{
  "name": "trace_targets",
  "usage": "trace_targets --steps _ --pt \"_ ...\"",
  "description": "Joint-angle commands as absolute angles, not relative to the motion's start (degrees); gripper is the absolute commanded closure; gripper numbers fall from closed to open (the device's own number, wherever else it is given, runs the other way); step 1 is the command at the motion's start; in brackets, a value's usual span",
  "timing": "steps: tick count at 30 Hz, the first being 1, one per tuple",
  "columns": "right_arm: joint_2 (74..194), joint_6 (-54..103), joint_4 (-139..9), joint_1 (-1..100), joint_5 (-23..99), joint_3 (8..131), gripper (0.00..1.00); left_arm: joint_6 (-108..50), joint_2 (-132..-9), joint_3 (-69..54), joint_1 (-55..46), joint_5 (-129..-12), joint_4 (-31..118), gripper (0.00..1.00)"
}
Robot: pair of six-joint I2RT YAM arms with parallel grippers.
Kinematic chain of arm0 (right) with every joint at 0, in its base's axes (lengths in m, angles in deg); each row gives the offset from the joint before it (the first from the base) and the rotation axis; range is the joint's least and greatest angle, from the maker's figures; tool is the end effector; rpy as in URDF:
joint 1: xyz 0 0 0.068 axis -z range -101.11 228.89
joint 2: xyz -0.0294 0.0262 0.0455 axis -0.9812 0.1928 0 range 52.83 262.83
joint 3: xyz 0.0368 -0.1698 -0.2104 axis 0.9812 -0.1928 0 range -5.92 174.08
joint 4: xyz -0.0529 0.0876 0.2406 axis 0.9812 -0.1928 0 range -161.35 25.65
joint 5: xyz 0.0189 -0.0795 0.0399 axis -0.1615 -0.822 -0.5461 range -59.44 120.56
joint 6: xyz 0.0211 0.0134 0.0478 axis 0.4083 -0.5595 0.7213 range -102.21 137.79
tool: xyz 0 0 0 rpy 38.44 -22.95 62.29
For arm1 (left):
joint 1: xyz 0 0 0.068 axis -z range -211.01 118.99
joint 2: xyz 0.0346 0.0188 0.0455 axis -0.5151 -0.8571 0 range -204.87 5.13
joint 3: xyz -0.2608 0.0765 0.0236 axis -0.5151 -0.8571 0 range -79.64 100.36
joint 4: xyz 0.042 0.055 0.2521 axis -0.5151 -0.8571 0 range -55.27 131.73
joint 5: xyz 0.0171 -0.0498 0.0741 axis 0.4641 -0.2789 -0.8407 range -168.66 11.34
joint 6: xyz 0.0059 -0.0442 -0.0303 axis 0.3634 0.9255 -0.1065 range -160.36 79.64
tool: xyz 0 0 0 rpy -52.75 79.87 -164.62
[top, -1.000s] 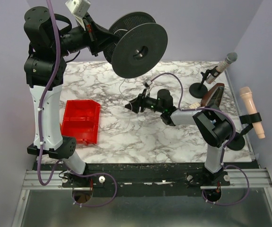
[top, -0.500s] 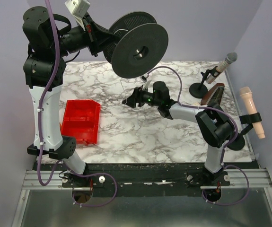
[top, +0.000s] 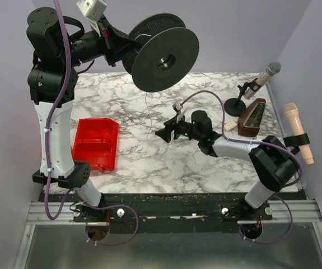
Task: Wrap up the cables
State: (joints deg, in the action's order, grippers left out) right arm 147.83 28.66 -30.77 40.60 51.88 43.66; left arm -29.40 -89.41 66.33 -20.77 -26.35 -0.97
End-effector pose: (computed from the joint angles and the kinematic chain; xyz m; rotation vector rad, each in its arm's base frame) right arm 0.2767 0.2348 0.2222 -0.7098 1.7229 0.9374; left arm 0.2326 -0.0705 0.6201 0.7616 1.3507 -0.9382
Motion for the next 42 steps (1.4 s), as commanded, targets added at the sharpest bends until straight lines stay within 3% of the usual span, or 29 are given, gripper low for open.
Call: trace_targets --steps 1,8,17,27,32,34,40,42 --pt "147.0 20.2 -16.6 35.4 51.7 39.2 0.22 -28.1 -89.5 69.1 -20.8 -25.4 3.0 1.00" --pt "150.2 11.5 -0.4 28.2 56.3 34.8 0.21 -27.9 -88.9 68.6 -20.8 -25.0 3.0 1.00" --pt "150.3 6.1 -7.0 27.6 62.2 37.7 0.20 -28.1 -88.5 68.6 -20.8 -24.7 2.7 1.00" --pt "152.9 15.3 2.2 27.6 53.9 38.6 0.21 -27.5 -88.7 68.9 -20.8 -24.1 3.4 1.00" --pt "155.3 17.6 4.3 27.6 45.8 38.5 0.27 -27.5 -88.5 68.9 -20.9 -23.4 3.3 1.00" --pt "155.7 19.8 4.0 27.6 46.6 39.1 0.38 -27.5 -88.4 69.0 -20.9 -23.4 3.3 1.00" --pt "156.5 21.7 4.8 27.6 46.6 38.0 0.94 -27.5 -88.5 69.4 -21.0 -23.4 3.2 1.00" --pt "155.8 23.4 8.4 28.3 43.5 35.5 0.99 -29.4 -88.2 68.7 -21.1 -23.4 1.7 1.00"
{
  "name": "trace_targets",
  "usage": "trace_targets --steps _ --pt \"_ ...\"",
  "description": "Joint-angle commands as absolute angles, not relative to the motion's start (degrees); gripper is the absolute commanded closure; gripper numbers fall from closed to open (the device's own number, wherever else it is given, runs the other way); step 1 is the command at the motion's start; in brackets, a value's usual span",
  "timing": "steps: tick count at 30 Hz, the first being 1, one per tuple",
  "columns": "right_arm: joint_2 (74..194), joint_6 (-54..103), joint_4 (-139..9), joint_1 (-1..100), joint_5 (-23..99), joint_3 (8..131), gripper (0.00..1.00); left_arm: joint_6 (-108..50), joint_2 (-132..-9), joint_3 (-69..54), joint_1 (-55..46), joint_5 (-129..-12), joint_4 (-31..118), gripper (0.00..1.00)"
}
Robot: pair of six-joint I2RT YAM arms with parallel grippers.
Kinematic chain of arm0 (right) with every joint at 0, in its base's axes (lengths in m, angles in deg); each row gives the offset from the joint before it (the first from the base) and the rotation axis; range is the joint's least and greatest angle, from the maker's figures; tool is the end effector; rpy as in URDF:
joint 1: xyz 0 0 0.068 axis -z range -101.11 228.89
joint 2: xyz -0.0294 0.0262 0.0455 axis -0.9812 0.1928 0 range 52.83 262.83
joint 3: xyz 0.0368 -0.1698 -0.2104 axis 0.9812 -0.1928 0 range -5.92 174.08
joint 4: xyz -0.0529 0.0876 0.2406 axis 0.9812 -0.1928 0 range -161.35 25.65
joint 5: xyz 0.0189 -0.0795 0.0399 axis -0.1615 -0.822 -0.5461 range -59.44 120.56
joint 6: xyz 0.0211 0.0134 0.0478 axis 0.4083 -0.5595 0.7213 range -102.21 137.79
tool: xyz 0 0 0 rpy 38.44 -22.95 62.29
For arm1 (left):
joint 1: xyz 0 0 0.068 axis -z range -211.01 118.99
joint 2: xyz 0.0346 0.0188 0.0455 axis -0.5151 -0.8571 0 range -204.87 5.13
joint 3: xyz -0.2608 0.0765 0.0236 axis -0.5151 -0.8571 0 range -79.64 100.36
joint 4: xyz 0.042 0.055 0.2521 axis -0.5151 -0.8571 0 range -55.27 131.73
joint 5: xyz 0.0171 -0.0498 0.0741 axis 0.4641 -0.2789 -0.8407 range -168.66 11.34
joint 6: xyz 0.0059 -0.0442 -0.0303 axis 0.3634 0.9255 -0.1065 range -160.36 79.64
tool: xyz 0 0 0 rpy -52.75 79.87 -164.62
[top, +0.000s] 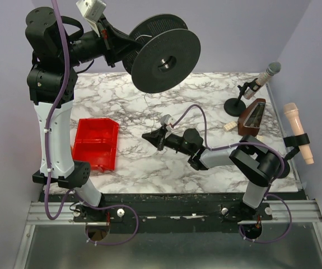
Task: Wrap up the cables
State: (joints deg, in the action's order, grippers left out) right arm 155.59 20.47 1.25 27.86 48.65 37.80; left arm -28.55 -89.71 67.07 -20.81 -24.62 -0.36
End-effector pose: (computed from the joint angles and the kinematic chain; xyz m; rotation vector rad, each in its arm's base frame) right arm 0.2198 0.2892 0.2041 -0.8681 1.2733 0.9841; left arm 0.2310 -0.0707 0.6223 0.7825 1.3346 -0.9625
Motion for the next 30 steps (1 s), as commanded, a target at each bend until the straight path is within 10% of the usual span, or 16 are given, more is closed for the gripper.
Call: trace_targets --steps 1,7,15,30 --pt "155.0 25.2 10.1 29.6 42.8 34.3 0.99 -31.2 -88.0 68.4 -21.1 -24.0 0.3 1.00" --pt "142.6 32.7 8.1 41.2 43.0 25.7 0.99 -59.4 -85.5 61.0 -21.1 -29.2 -17.9 1.00" --pt "126.4 19.3 -29.1 47.7 40.5 36.8 0.99 -86.2 -80.9 43.1 -14.9 -45.4 -31.1 1.00" --pt "140.3 22.3 -93.7 45.7 57.5 89.5 0.99 -74.4 -78.3 19.8 -6.7 -72.7 -2.1 1.00"
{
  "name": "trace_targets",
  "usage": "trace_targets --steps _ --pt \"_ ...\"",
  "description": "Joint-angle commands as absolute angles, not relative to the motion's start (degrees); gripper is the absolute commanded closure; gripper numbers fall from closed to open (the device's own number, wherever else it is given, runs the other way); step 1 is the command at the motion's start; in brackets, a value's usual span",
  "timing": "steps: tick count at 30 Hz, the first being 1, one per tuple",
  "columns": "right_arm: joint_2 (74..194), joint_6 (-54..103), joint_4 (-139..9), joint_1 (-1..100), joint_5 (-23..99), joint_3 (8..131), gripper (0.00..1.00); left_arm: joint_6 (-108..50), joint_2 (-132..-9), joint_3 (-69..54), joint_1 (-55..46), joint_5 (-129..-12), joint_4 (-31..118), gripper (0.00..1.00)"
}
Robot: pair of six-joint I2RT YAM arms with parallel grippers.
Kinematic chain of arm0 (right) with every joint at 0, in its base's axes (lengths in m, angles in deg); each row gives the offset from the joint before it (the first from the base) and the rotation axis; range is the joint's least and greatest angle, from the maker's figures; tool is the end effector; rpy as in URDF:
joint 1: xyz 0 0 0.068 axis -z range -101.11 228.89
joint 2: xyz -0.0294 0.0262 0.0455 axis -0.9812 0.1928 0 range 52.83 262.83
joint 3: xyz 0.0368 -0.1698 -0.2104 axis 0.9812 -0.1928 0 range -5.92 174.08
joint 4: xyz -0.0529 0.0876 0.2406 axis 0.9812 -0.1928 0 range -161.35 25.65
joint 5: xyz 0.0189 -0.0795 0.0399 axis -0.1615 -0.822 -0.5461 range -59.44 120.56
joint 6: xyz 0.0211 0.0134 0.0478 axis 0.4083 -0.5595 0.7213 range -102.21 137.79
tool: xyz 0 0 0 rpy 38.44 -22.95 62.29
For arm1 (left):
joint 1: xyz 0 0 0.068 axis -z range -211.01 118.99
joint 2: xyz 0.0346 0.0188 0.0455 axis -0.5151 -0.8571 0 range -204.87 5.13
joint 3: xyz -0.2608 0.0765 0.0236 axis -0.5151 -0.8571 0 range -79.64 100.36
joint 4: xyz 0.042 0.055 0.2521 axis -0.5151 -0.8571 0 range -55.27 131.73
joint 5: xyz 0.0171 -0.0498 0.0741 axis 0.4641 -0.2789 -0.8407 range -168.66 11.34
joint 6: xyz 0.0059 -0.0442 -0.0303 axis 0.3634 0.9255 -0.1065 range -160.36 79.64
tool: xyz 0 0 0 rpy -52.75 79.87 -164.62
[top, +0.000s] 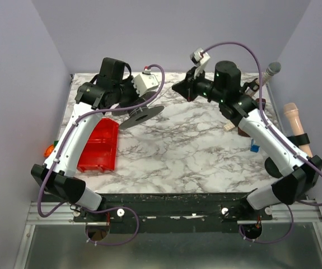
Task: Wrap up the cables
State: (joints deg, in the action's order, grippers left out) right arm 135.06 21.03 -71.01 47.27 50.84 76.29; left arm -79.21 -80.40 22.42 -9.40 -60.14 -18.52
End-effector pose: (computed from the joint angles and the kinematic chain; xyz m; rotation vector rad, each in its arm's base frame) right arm 0.2797 0.1866 0.4226 -0.6849 1.5964 0.7498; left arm 0.2701 -0.1191 0.4294 1.2905 1.8982 -0.2224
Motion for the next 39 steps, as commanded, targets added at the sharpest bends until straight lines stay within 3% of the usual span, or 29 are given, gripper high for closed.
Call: trace_targets --steps 1,5,12,16,24,39 --pt "142.1 22.1 -97.4 44.4 58.6 93.5 0.99 -73.3 -78.6 19.4 -6.1 -73.8 0.3 1.00" --pt "148.0 32.4 -98.1 42.2 69.3 100.3 0.99 -70.6 -80.6 15.7 -5.5 -80.7 10.7 1.00" --pt "150.6 50.8 -76.1 38.5 80.7 96.5 0.99 -59.9 -84.1 15.7 -6.0 -78.8 19.3 1.00" --pt "151.2 51.9 -70.6 35.1 77.8 93.3 0.99 -49.1 -85.7 21.1 -8.8 -71.2 19.3 1.00" --pt "153.7 42.7 -73.1 30.0 64.1 90.6 0.99 -27.2 -87.4 31.4 -16.1 -57.0 19.6 1.00" --pt "142.7 39.5 -54.4 30.4 45.6 64.1 0.97 -16.2 -85.2 39.1 -23.9 -39.9 18.5 1.00"
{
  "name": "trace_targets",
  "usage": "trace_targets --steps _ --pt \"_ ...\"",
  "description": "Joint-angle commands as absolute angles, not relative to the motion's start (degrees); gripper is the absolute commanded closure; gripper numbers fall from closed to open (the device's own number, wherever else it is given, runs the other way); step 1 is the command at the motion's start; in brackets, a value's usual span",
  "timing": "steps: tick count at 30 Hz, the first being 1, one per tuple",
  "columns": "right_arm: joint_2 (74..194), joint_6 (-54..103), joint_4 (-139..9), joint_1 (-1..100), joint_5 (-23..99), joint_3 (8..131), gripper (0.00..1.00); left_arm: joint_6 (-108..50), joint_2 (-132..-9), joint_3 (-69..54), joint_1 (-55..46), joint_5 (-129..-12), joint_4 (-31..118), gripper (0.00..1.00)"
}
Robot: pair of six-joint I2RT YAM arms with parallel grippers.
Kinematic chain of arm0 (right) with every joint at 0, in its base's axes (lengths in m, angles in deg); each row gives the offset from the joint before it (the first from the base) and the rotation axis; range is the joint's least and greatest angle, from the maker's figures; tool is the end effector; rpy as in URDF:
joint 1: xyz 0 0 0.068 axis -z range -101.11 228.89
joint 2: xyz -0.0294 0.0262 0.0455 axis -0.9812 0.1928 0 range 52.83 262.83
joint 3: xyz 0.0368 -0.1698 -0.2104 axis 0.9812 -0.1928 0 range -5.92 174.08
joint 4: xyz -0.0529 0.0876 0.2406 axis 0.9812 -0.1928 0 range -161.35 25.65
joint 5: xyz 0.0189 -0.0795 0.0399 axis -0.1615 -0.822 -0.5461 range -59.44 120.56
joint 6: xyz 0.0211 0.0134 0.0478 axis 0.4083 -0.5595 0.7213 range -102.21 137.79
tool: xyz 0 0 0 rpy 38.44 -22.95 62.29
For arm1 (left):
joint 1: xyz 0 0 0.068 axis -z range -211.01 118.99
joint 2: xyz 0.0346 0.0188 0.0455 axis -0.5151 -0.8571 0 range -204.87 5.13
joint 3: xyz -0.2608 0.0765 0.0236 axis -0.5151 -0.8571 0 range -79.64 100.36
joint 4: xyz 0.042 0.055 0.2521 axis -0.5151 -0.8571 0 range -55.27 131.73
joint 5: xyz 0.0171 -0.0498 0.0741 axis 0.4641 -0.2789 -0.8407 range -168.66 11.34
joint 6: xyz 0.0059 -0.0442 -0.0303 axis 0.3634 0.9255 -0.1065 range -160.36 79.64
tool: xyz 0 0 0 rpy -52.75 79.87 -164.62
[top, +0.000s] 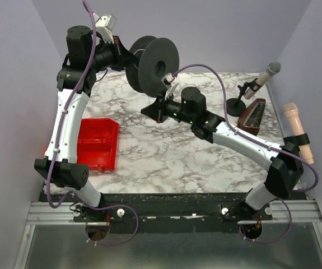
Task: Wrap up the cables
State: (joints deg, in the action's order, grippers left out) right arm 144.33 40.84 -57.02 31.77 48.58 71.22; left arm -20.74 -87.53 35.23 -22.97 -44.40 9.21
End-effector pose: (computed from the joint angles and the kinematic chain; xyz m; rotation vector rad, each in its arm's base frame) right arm 0.2548 0.2905 0.3616 -0.6269 1.7219 1.1578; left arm 0.3320 -0.0670 0.5068 0.2702 1.7801 -0.8697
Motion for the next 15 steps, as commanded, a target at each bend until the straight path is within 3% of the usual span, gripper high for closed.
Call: trace_targets --steps 1,5,15 --pt "142.0 39.4 -52.6 30.5 45.0 62.4 0.97 -15.5 -85.0 39.4 -24.4 -38.7 18.9 1.00" --pt "139.1 39.3 -44.2 31.6 43.0 54.5 0.95 -7.0 -85.5 39.7 -26.7 -32.4 24.7 1.00" --pt "135.1 40.5 -30.8 37.5 42.3 45.1 0.91 -6.6 -84.1 36.6 -25.1 -30.2 25.2 1.00"
